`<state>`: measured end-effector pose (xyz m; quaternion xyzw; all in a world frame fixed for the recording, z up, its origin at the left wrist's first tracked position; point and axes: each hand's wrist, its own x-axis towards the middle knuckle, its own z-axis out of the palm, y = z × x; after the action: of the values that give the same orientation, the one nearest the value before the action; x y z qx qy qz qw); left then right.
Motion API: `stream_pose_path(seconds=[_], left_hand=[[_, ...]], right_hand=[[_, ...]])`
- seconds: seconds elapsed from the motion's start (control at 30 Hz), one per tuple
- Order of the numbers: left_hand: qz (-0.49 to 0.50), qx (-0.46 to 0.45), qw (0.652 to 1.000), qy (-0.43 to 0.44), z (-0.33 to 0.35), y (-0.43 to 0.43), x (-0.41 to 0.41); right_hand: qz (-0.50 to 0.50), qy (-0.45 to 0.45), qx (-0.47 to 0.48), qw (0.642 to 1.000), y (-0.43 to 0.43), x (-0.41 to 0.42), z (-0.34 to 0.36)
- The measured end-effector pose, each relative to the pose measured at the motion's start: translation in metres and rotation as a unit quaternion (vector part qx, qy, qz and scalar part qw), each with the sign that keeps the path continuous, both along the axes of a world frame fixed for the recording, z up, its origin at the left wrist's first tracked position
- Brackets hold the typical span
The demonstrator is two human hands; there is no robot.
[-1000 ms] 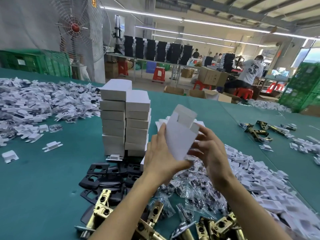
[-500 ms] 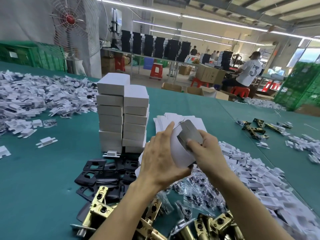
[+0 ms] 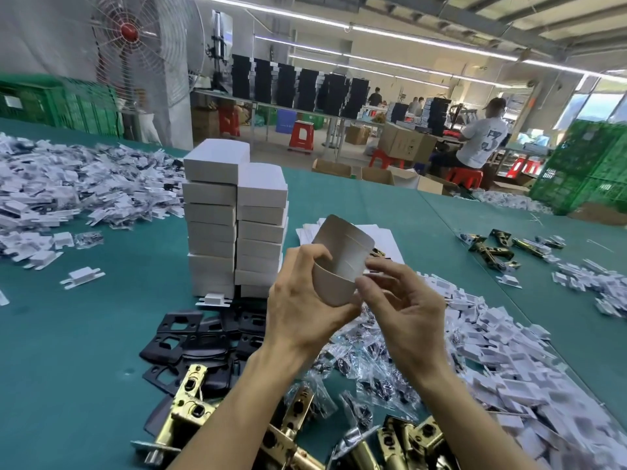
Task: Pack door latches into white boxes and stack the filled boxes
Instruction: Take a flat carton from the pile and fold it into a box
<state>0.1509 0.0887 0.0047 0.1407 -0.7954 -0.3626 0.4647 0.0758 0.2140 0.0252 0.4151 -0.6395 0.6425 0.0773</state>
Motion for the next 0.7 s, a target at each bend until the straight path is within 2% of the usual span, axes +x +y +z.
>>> stream_pose_path(seconds=[0.13,0.47,0.57,0.7], left_hand=[[0.002,-0.006,1.0,0.001,-0.001,-0.001,0.0],[0.025,-0.077,0.996,-0.039,-0.008,-0.003,-0.002],[0.027,-0.077,0.996,-0.042,-0.01,-0.005,-0.003],[-0.008,-0.055,0.998,-0.033,-0.011,-0.005,-0.003]], right_hand=[[0.016,0.003,0.017,1.0,-0.005,0.0,-0.003],[0.004,0.01,0.164,0.986,-0.01,0.003,-0.016],[0.016,-0.004,0.132,0.991,-0.009,0.003,-0.014],[0.045,-0.03,0.012,0.998,-0.006,0.007,-0.012]])
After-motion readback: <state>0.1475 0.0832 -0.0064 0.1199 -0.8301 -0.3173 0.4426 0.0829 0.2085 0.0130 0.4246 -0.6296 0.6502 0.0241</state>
